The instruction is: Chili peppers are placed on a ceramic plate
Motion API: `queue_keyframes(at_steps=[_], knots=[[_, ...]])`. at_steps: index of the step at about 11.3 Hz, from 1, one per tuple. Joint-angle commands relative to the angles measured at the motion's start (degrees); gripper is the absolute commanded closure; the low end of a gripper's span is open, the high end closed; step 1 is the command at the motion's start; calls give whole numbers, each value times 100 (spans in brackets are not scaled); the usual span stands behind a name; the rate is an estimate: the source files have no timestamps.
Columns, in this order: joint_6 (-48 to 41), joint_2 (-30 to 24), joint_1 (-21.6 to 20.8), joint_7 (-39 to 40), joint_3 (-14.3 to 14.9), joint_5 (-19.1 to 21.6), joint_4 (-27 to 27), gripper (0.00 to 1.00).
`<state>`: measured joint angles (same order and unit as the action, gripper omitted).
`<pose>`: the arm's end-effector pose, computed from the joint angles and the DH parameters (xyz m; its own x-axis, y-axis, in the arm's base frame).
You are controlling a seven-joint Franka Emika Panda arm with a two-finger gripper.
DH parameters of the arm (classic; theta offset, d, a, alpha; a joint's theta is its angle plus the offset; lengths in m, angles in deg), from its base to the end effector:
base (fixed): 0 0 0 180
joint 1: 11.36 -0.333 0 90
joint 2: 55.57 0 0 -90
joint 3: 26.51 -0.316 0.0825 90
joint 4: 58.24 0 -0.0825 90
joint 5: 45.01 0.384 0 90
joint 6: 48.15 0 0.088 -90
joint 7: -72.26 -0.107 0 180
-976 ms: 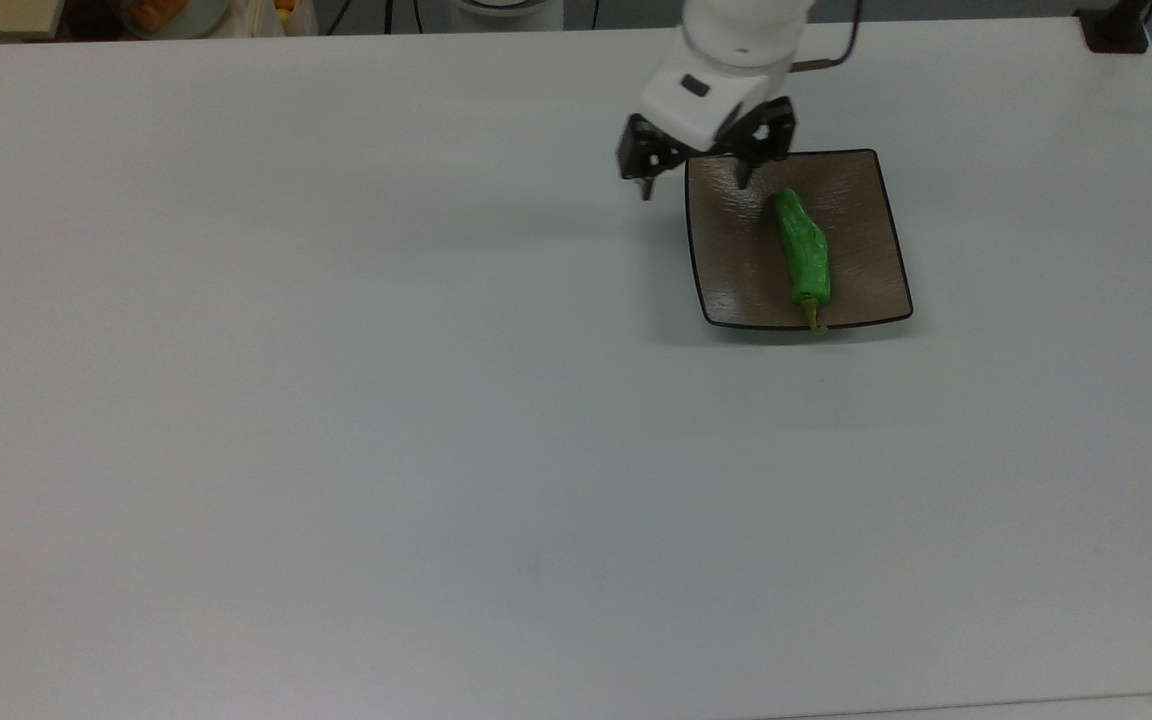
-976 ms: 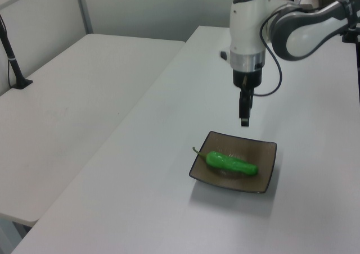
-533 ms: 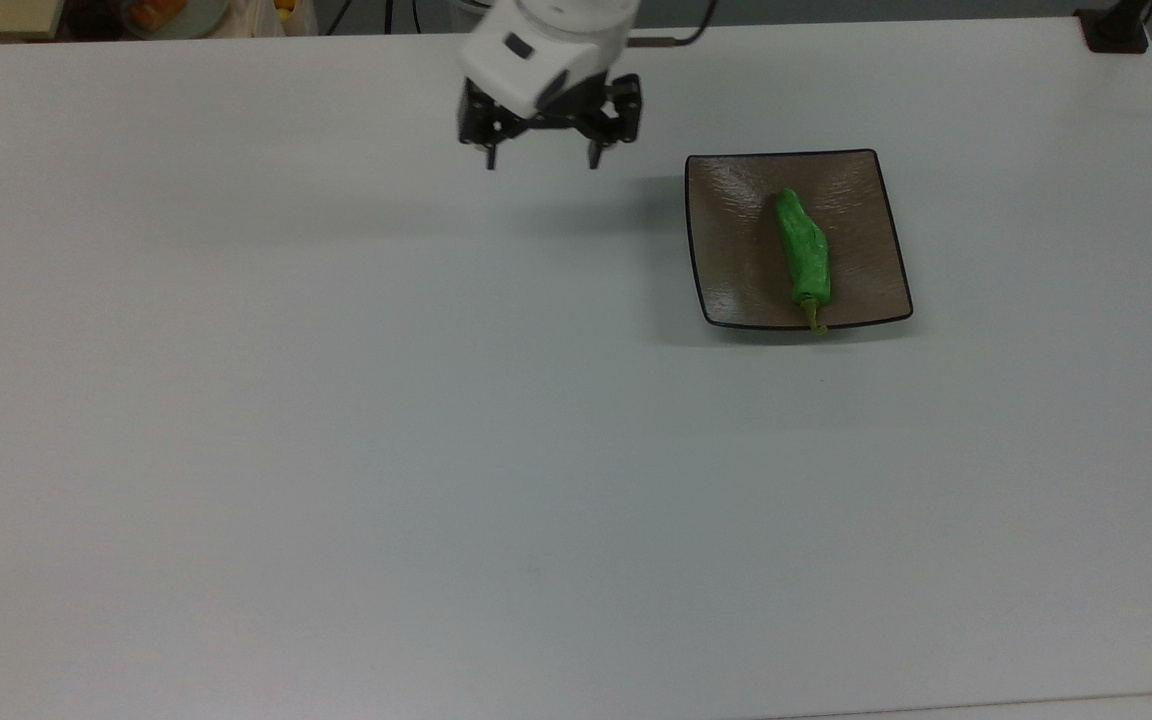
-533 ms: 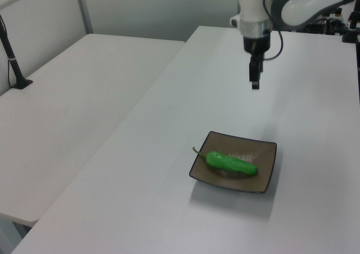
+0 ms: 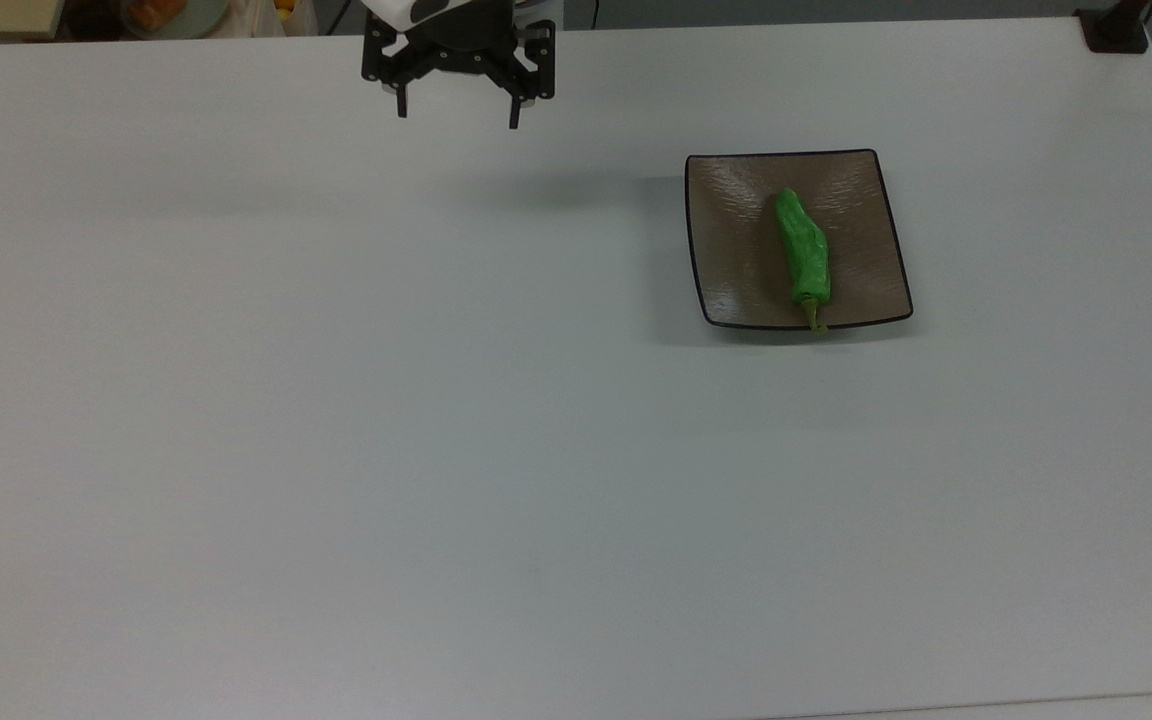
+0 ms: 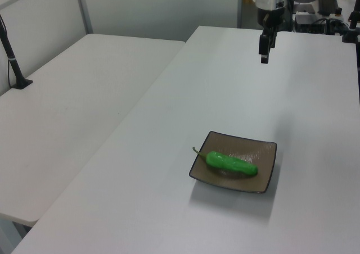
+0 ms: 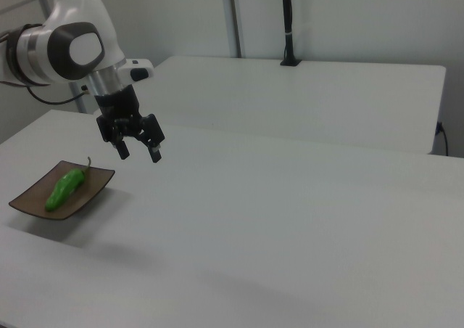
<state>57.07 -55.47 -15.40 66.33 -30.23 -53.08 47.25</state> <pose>0.5590 0.0648 0.5183 0.9976 0.0697 0.0051 0.0684 -0.9884 0.1353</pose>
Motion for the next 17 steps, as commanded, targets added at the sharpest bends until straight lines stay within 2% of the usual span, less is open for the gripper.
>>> queue_keyframes(at_steps=[1, 6, 9, 17], knots=[[112, -457, -106, 258, 389, 419, 341, 0], [201, -511, -97, 400, 443, 526, 455, 0], [289, -493, -88, 523, 443, 868, 490, 0], [315, -379, -97, 532, 443, 1017, 490, 0]])
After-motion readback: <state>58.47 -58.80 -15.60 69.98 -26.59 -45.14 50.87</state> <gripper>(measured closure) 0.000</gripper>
